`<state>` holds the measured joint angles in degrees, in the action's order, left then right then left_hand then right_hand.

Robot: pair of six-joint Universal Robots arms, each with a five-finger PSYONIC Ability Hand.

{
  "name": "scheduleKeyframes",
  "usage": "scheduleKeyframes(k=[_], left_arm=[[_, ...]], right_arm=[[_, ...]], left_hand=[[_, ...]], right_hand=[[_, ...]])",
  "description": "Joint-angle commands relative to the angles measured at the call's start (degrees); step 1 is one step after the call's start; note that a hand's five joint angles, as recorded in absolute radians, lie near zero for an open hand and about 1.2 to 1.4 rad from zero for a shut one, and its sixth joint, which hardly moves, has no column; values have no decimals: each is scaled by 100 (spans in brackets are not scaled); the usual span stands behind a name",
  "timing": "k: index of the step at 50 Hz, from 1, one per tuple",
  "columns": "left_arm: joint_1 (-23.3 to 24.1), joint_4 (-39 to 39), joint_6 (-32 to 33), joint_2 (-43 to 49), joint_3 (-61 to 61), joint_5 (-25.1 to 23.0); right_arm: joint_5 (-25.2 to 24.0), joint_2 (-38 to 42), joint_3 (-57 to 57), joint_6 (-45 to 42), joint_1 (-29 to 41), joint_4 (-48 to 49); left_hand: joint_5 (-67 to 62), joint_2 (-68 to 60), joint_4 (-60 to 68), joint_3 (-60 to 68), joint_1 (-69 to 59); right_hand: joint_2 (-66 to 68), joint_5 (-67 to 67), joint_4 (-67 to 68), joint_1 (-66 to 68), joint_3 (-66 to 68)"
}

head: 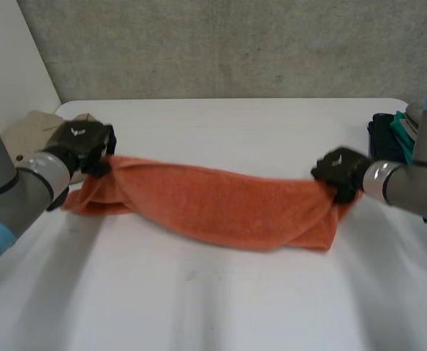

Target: Fold the laundry.

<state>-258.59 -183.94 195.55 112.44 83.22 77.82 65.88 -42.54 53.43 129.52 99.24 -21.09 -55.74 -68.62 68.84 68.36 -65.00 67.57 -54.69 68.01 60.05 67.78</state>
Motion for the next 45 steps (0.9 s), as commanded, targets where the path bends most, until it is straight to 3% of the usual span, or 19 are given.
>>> scheduleKeyframes(k=[1,3,4,9,18,29,39,45], left_arm=[[81,-914,300,418,-1534,40],[116,-1265,309,480,-1965,49],[151,-1632,291,533,-2350,84],[248,-2637,177,498,-2837,216],[327,-3051,-61,384,-1828,453],[485,-2937,10,269,651,445],[512,-2207,888,-12,1970,418],[362,-2207,1179,23,2067,409]], right_arm=[[170,-474,-1027,1873,-10,1623],[407,-667,-1045,2312,-10,2317],[765,-877,-1019,2663,-1,2938],[1471,-1520,-615,2912,8,4095],[1085,-1846,439,2851,-19,4026],[997,-1828,2715,1507,-36,3376],[734,-2179,4140,970,-510,2901],[558,-2478,4369,1049,-862,2681]], left_hand=[[-1426,-1138,1116,1164,-1500],[-1426,-1138,1116,1164,-1500],[-1426,-1138,1116,1164,-1500],[-1426,-1138,1116,1164,-1500],[-1426,-1138,1116,1164,-1500],[-1426,-1138,1116,1164,-1500],[-1411,-1123,1102,1150,-1486],[1713,2001,-2022,-1974,1639]], right_hand=[[1243,-1531,1199,1995,1222],[1243,-1531,1199,1995,1222],[1243,-1531,1199,1995,1222],[1243,-1531,1199,1995,1222],[1243,-1531,1199,1995,1222],[1243,-1531,1199,1995,1222],[1243,-1531,1199,1995,1222],[1243,-1531,1199,1995,1222]])
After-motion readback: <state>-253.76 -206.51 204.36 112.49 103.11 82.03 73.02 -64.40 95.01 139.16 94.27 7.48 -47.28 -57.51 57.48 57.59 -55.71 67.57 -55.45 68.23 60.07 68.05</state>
